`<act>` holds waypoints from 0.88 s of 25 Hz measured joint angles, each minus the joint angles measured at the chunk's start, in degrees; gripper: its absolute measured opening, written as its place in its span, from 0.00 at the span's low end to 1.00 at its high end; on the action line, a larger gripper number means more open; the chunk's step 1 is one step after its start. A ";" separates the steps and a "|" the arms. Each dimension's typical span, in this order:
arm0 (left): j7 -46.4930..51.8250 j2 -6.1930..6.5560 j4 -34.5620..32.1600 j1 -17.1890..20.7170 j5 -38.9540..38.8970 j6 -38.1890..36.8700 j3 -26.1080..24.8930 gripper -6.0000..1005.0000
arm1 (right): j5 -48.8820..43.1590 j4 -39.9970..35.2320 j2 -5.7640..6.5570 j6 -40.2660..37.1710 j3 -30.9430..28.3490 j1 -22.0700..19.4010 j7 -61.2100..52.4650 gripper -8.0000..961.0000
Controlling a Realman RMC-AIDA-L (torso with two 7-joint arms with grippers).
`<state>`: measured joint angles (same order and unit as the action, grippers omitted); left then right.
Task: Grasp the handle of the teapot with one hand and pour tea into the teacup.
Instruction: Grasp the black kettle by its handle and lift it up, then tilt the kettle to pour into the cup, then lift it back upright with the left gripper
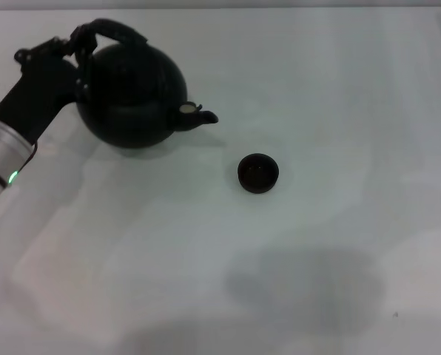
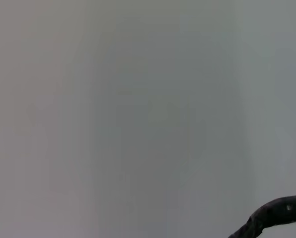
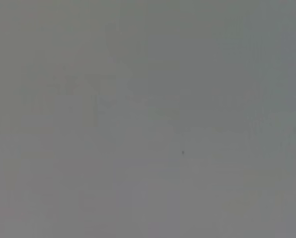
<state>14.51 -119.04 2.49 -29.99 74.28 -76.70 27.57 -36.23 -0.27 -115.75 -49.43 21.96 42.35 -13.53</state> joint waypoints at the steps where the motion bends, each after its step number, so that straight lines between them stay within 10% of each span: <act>1: -1.01 0.02 -0.08 -0.50 0.13 -0.65 0.11 0.10 | -0.04 0.00 0.00 0.07 0.02 -0.02 0.00 0.90; 22: -22.42 -0.45 3.21 -8.22 7.77 -2.96 0.46 0.10 | -0.33 0.37 -0.10 0.66 0.10 -0.34 0.00 0.90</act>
<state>-7.91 -119.49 5.70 -38.21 82.05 -79.66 28.04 -36.57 0.10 -115.84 -48.77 22.06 42.01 -13.53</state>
